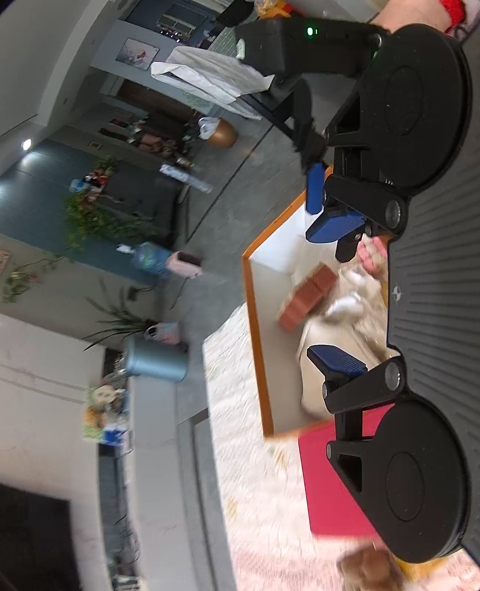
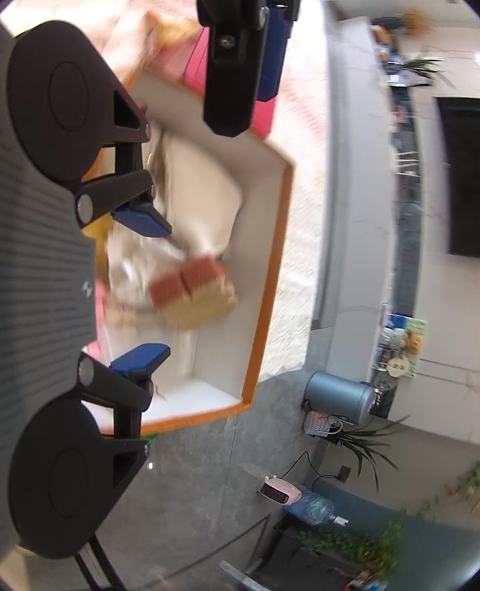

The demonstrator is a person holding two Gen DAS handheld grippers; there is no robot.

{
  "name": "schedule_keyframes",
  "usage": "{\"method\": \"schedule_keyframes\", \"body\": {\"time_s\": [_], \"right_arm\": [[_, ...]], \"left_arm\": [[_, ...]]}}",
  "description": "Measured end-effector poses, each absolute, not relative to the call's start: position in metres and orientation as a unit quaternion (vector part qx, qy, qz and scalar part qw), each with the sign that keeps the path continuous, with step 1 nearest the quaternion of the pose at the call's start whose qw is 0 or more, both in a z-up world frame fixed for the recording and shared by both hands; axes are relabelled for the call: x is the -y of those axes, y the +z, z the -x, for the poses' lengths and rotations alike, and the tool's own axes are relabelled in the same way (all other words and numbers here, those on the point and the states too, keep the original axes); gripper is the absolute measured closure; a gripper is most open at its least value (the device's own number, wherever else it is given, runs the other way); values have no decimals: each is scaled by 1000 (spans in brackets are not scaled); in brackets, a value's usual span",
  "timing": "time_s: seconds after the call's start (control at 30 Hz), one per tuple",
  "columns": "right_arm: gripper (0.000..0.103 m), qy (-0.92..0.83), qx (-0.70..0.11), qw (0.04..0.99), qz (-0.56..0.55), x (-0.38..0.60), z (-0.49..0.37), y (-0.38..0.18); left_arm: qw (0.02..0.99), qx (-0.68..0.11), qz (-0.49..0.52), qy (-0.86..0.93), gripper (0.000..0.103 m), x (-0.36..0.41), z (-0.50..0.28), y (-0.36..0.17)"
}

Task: Organize soft objects
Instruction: 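Move both tools back toward the yellow snack packet on the bed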

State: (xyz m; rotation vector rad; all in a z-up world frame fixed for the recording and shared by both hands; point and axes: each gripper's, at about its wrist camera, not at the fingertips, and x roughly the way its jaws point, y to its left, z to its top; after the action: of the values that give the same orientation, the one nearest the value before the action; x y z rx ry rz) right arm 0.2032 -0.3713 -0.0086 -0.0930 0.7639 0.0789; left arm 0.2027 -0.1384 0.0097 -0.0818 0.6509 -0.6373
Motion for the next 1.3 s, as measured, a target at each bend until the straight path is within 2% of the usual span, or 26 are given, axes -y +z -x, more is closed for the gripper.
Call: {"method": "schedule_keyframes", "body": {"time_s": [0.2, 0.53, 0.93, 1.3], "right_arm": [[38, 54, -342, 938, -8, 325, -159, -9], [38, 101, -361, 927, -24, 235, -133, -34], [41, 154, -382, 911, -3, 153, -146, -52], [38, 181, -400, 898, 39, 94, -180, -75]], "left_arm": [[912, -310, 52, -264, 28, 92, -170, 6], [915, -360, 64, -169, 30, 10, -154, -23], [903, -408, 74, -113, 30, -70, -158, -55], [898, -425, 60, -92, 33, -102, -177, -78]]}}
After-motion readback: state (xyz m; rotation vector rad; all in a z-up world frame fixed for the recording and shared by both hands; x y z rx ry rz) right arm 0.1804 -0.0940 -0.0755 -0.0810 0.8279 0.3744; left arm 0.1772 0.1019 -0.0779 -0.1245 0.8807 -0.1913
